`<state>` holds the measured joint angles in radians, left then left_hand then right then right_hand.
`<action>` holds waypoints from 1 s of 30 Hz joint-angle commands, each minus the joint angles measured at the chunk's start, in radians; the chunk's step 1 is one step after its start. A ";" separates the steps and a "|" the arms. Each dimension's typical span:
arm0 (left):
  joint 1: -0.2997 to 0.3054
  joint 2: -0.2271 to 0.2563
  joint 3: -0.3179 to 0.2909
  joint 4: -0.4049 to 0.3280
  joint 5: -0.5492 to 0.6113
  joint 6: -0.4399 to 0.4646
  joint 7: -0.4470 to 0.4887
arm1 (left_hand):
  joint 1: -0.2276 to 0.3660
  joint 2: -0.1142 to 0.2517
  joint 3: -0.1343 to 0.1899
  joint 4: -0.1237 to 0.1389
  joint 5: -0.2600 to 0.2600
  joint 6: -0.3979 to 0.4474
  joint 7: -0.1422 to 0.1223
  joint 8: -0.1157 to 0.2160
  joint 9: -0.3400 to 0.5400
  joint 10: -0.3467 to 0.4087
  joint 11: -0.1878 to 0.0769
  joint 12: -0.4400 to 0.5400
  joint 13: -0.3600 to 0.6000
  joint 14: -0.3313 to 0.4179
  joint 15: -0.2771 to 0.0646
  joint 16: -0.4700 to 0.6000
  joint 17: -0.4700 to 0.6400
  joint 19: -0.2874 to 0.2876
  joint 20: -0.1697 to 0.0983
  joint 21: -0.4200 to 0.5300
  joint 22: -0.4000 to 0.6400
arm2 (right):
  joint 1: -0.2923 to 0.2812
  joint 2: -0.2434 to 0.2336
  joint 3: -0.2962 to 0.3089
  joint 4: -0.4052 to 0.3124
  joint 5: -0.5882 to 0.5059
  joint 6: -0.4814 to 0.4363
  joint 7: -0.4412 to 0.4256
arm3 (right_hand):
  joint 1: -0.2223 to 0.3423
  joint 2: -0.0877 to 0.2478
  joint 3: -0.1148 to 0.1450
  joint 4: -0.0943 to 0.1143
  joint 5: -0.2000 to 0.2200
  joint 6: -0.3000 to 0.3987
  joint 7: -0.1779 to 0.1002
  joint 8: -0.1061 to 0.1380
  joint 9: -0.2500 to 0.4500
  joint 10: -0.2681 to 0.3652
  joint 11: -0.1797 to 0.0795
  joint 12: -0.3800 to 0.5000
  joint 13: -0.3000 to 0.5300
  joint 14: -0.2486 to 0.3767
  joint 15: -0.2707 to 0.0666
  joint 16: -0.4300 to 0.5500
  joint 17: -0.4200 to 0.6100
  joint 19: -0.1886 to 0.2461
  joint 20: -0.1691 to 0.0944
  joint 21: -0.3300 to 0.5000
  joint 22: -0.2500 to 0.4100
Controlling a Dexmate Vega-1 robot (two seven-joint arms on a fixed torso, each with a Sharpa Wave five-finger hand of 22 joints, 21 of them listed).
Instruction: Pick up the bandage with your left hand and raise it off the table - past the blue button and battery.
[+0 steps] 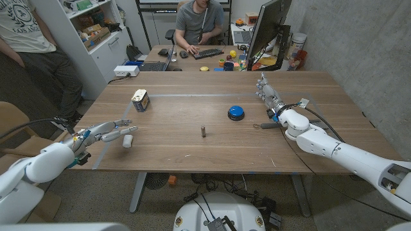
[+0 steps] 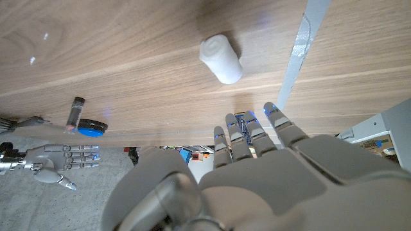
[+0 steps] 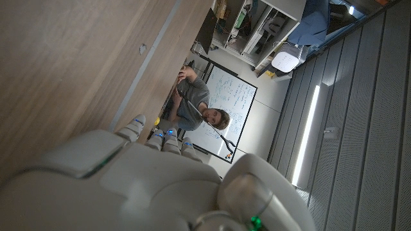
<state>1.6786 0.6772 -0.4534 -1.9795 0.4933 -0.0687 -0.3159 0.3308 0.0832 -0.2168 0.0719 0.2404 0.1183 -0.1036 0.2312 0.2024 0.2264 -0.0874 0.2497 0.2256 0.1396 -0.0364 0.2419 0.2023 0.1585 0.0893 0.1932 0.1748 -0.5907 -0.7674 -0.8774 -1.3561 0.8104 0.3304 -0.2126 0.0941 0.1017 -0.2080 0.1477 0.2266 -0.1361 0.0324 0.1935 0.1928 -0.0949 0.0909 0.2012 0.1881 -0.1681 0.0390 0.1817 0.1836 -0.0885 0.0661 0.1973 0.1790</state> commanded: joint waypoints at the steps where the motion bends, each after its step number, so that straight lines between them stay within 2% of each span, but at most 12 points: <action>1: 0.020 -0.002 0.015 0.015 0.053 -0.001 0.020 | 0.012 0.010 0.001 -0.005 0.003 0.010 -0.008 0.003 0.001 0.003 -0.006 0.001 0.006 0.007 -0.010 0.000 0.004 0.015 -0.002 0.008 0.001 | -0.001 -0.014 -0.005 -0.016 -0.002 -0.003 -0.002 | -0.001 0.023 -0.001 0.000 0.005 -0.009 -0.001 0.004 0.004 -0.009 0.000 0.006 0.002 -0.043 -0.005 0.007 0.005 -0.007 -0.002 0.002 0.005; 7: 0.037 0.008 0.028 0.007 0.109 0.015 0.058 | 0.051 0.020 0.015 -0.025 0.006 0.019 -0.033 0.008 0.001 0.010 -0.021 0.001 0.008 0.030 -0.032 0.007 0.006 0.049 -0.007 0.017 0.003 | 0.000 -0.017 -0.009 -0.017 -0.005 0.009 0.003 | -0.001 0.023 -0.001 0.000 0.005 -0.008 -0.001 0.004 0.004 -0.009 -0.001 0.006 0.002 -0.043 -0.005 0.007 0.005 -0.008 -0.001 0.002 0.005; 9: 0.040 0.013 0.031 0.010 0.114 0.015 0.063 | 0.072 0.027 0.024 -0.035 0.008 0.027 -0.040 0.012 0.001 0.022 -0.033 0.004 0.010 0.042 -0.037 0.011 0.007 0.065 -0.010 0.021 0.004 | -0.001 -0.018 -0.009 -0.017 -0.003 0.013 0.005 | -0.001 0.023 -0.001 0.000 0.005 -0.008 -0.001 0.004 0.004 -0.009 -0.001 0.006 0.002 -0.043 -0.004 0.007 0.005 -0.008 -0.001 0.002 0.005; 16: 0.045 0.031 0.039 0.004 0.129 0.011 0.076 | 0.112 0.046 0.045 -0.053 0.011 0.041 -0.069 0.017 0.001 0.014 -0.045 -0.001 0.012 0.038 -0.044 0.008 0.010 0.068 -0.013 0.018 0.005 | 0.001 -0.019 -0.014 -0.017 -0.004 0.033 0.020 | -0.001 0.023 -0.001 0.000 0.005 -0.007 -0.001 0.005 0.004 -0.009 0.000 0.006 0.002 -0.043 -0.004 0.007 0.005 -0.008 -0.001 0.003 0.005; 25: 0.032 0.046 0.053 0.001 0.145 0.037 0.082 | 0.136 0.048 0.053 -0.066 0.011 0.054 -0.086 0.022 0.001 0.009 -0.044 -0.005 0.013 0.028 -0.042 0.003 0.012 0.069 -0.011 0.015 0.006 | -0.003 -0.037 -0.017 -0.032 0.001 0.060 0.032 | -0.001 0.023 -0.001 0.000 0.005 -0.007 -0.001 0.005 0.004 -0.007 -0.001 0.007 0.002 -0.043 -0.004 0.008 0.004 -0.007 -0.001 0.003 0.005; 30: 0.020 0.058 0.074 0.017 0.150 0.048 0.086 | 0.147 0.048 0.057 -0.073 0.011 0.054 -0.086 0.022 0.001 0.009 -0.046 -0.005 0.014 0.028 -0.042 0.002 0.012 0.069 -0.010 0.014 0.006 | -0.001 -0.049 -0.021 -0.042 -0.005 0.075 0.033 | -0.001 0.023 -0.001 0.000 0.004 -0.006 -0.001 0.005 0.004 -0.007 -0.002 0.008 0.002 -0.042 -0.004 0.008 0.004 -0.008 -0.001 0.003 0.005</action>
<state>1.7148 0.7143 -0.4087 -1.9738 0.6127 -0.0569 -0.2481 0.4627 0.1305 -0.1595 0.0091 0.2446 0.1732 -0.1809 0.2445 0.1998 0.2331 -0.1308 0.2497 0.2350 0.1709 -0.0390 0.2432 0.2119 0.2214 0.0770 0.2080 0.1794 -0.5910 -0.7888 -0.8904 -1.3748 0.8073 0.3745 -0.1879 0.0941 0.1017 -0.2081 0.1477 0.2266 -0.1360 0.0323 0.1935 0.1928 -0.0949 0.0909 0.2012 0.1881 -0.1680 0.0390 0.1817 0.1836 -0.0885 0.0660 0.1973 0.1790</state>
